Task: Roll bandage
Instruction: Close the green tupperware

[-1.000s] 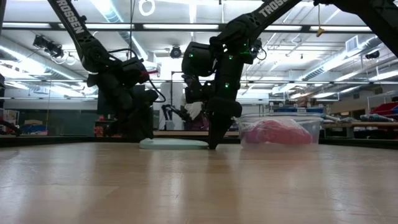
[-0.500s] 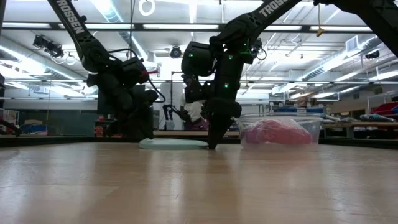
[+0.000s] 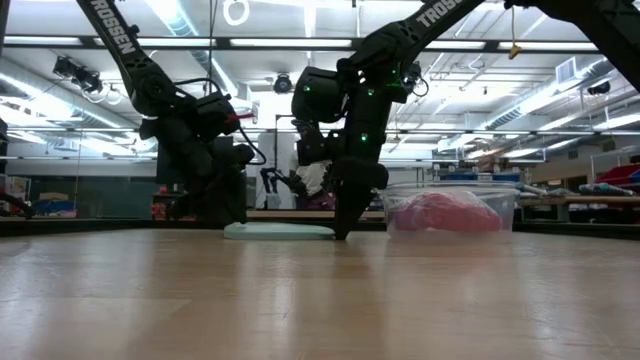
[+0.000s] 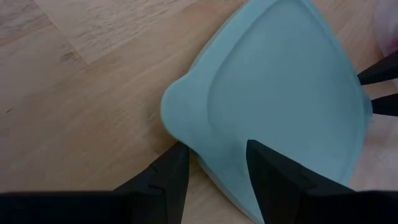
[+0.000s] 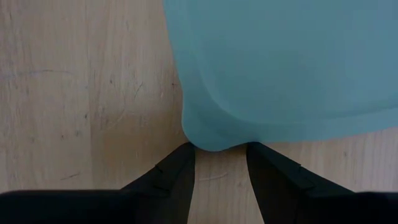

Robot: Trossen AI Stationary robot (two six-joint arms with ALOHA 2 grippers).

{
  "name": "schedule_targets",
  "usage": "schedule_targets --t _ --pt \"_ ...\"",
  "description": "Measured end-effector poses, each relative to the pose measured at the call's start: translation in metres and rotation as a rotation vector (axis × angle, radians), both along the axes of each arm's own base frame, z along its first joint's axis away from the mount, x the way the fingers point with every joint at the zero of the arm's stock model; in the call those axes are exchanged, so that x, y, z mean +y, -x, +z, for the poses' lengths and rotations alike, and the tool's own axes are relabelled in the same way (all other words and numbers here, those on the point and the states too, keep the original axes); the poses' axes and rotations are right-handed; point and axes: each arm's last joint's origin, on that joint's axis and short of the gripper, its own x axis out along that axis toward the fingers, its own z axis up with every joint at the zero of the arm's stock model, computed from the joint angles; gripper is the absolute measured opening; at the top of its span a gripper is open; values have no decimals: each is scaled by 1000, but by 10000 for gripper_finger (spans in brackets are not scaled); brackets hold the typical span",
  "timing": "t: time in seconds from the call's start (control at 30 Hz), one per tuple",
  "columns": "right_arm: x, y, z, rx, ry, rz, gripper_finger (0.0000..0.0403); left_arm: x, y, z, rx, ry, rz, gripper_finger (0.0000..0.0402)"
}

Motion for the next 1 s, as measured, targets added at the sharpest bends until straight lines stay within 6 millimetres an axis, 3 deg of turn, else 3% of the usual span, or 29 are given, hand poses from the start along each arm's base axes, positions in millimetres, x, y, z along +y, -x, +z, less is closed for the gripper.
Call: schedule_targets --t 0.6,0.83,1.0 --pt "1 0 0 2 5 20 150 1 -1 1 -12 -24 -23 152" --pt "2 0 0 7 19 19 150 1 -1 1 -18 -37 -28 101" --pt "2 0 0 4 26 29 150 0 -2 1 -40 -37 -57 21"
